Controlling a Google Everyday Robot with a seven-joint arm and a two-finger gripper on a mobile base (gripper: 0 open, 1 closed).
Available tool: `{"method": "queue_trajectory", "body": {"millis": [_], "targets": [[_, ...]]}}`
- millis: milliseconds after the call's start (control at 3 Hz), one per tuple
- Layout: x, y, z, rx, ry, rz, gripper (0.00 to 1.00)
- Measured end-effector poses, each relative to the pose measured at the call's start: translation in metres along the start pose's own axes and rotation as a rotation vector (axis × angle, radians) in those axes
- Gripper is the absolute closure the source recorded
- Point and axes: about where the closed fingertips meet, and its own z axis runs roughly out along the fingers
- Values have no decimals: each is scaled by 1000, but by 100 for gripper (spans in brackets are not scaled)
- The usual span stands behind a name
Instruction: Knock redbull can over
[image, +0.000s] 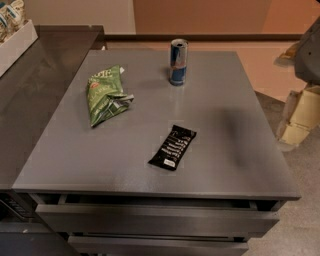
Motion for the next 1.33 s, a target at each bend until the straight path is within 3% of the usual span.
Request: {"method": "queue_trajectory", "body": {"millis": [333,667,1000,1333], "targets": [[0,0,0,0,0,0,0],[13,-6,20,-40,22,44,0],[10,-23,44,-63,16,34,0],[-4,-46,63,-64,-74,36,0]]}}
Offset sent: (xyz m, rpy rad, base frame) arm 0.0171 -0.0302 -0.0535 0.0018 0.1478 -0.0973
